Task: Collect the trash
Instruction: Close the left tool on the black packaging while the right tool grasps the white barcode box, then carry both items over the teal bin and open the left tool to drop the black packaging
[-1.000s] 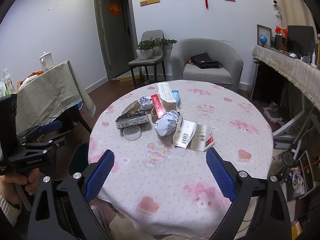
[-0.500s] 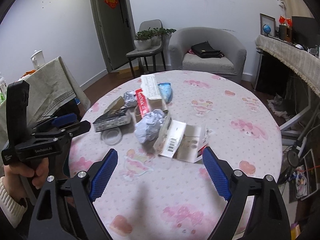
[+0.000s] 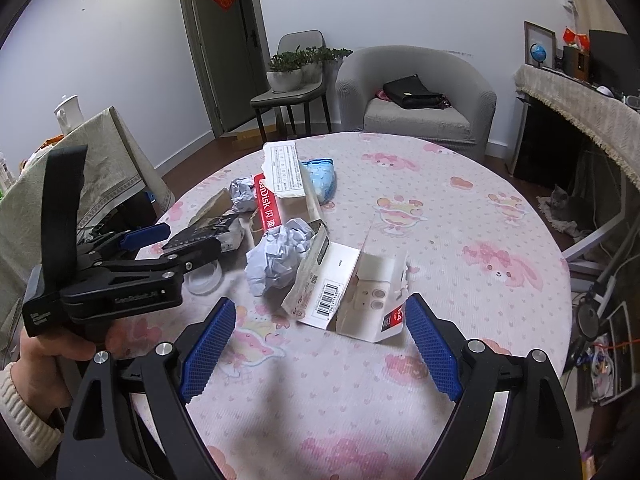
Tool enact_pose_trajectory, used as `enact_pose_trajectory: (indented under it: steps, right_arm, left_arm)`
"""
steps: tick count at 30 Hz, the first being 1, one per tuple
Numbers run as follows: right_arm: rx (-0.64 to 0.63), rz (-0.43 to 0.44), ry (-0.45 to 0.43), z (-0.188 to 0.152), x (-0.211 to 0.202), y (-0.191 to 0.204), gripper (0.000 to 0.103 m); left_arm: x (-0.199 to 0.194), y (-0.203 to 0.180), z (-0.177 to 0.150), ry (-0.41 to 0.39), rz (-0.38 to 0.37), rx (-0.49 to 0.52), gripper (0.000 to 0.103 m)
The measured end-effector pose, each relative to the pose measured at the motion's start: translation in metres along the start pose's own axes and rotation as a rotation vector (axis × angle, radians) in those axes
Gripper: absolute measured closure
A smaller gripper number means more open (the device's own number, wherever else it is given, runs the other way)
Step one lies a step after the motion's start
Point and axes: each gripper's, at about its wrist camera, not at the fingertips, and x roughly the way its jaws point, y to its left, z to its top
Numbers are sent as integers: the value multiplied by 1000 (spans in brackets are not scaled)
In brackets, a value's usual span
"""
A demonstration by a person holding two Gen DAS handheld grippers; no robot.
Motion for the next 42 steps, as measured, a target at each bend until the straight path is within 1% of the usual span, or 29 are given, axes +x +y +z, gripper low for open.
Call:
enact_pose_trajectory:
  steps: [3, 4, 5, 7, 8, 11, 14, 16, 18, 20, 22, 25, 27, 28, 29, 31, 34, 35, 37, 39, 40, 41, 42]
  right_arm:
    - [0, -8, -1, 2, 4, 0, 15]
    - [0, -11, -3, 2, 4, 0, 21]
    - [2, -16, -1, 3, 6, 0, 32]
    - [10, -25, 8, 5, 10, -2, 45]
    - [16, -25, 14, 6, 13, -3, 50]
    - [31, -50, 25, 5, 18, -5, 52]
    - [53, -70, 25, 7, 21, -8, 52]
    - [67, -74, 34, 8, 25, -11, 56]
    - [84, -77, 45, 9, 32, -12, 58]
    - [91, -88, 57, 11, 39, -14, 63]
    - [96, -94, 67, 11, 42, -12, 65]
    - [100, -101, 85, 12, 49, -11, 71]
    - [97, -104, 96, 13, 54, -8, 80]
    - [91, -117, 99, 13, 56, -7, 87]
    - [82, -141, 101, 14, 56, -5, 92]
    - [75, -160, 100, 15, 56, -3, 97]
    - [86, -163, 86, 18, 53, -3, 100]
    - [87, -172, 81, 20, 51, -3, 100]
    - [93, -176, 69, 22, 47, -4, 100]
    - [93, -183, 58, 25, 42, -2, 100]
    - [87, -189, 51, 26, 40, -1, 100]
    - [81, -202, 43, 28, 37, 1, 100]
    - [78, -207, 35, 29, 34, 2, 100]
  left_arm:
    - [4, 2, 4, 1, -2, -17, 8]
    - [5, 3, 5, 3, -1, -22, 8]
    - [7, 4, 6, 5, -3, -27, 8]
    - [9, 4, 7, 12, -12, -30, 10]
    - [11, 3, 7, 18, -14, -24, 21]
    - [12, 2, 7, 24, -17, -15, 25]
    - [11, 5, 6, 23, -32, -24, 27]
    - [10, 8, 6, 20, -45, -35, 29]
    - [8, 11, 5, 18, -62, -50, 34]
    - [5, 14, 5, 18, -76, -58, 37]
    - [3, 15, 4, 18, -88, -62, 40]
    - [1, 19, 2, 20, -105, -61, 44]
    - [0, 19, 2, 23, -112, -61, 45]
    - [0, 21, 1, 25, -120, -62, 45]
    - [0, 21, 0, 27, -125, -62, 44]
    - [1, 24, -1, 38, -142, -71, 42]
    - [1, 29, -3, 51, -171, -89, 42]
    - [1, 31, -3, 55, -180, -96, 44]
    - [1, 34, -3, 58, -191, -111, 48]
    - [-1, 38, -2, 57, -188, -119, 58]
    - [-2, 38, -2, 56, -186, -119, 60]
    - [-4, 39, -2, 53, -184, -117, 65]
    - [-5, 39, -2, 51, -184, -116, 80]
